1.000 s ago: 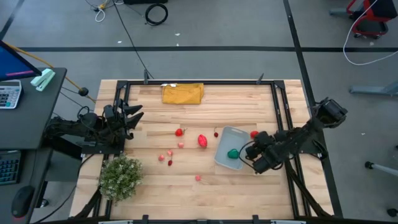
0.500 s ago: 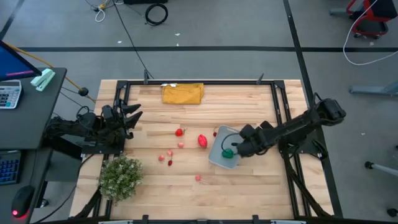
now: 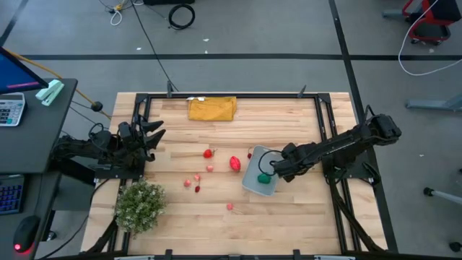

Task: Pick and placing Produce into tupperware
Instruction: Put the red strawberry into the gray bin

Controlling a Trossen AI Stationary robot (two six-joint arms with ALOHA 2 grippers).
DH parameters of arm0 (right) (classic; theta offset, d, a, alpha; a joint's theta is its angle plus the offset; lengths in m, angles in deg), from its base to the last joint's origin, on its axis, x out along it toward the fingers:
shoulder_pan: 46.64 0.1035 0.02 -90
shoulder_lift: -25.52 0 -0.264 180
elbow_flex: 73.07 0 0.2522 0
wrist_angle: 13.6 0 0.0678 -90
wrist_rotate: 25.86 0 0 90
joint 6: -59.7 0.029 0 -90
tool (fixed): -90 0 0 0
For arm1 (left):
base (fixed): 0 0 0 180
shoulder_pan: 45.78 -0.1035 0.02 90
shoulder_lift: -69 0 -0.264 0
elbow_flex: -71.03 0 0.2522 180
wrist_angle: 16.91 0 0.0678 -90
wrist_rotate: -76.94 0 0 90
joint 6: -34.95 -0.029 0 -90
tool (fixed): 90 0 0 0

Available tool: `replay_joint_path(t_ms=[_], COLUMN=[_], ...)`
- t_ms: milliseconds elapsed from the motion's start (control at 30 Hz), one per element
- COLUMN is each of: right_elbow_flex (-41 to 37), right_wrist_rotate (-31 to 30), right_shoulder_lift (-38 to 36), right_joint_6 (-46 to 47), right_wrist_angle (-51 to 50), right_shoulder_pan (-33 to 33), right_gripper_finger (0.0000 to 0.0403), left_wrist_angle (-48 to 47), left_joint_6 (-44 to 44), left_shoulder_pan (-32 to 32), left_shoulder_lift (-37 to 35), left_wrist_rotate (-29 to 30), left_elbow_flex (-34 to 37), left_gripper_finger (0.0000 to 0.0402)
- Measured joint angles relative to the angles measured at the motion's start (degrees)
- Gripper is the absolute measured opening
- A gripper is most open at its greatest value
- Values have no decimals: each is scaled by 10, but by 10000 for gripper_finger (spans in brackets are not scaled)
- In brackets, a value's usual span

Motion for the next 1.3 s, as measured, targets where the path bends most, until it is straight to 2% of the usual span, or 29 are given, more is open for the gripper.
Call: replay_joint_path(t_ms=[200, 400, 500, 633, 967, 1300], right_elbow_flex=[-3, -45, -50, -41, -42, -64], right_wrist_rotate=[-2, -6, -3, -30, -32, -33], right_shoulder_lift=[0, -1, -2, 0, 0, 0], right_joint_6=[26, 67, 73, 74, 73, 89], right_wrist_angle=[1, 5, 4, 13, 20, 31], right_shoulder_pan=[0, 0, 0, 0, -2, -2], right_gripper_finger=[185, 185, 185, 185, 185, 153], left_wrist_angle=[0, 0, 0, 0, 0, 0], left_joint_6=[1, 2, 2, 2, 2, 2], left_shoulder_pan=[0, 0, 0, 0, 0, 0], left_shoulder_lift=[0, 0, 0, 0, 0, 0], left_wrist_rotate=[0, 0, 0, 0, 0, 0], left_elbow_flex=[0, 0, 0, 0, 0, 0], left_gripper_finger=[172, 172, 172, 172, 172, 172])
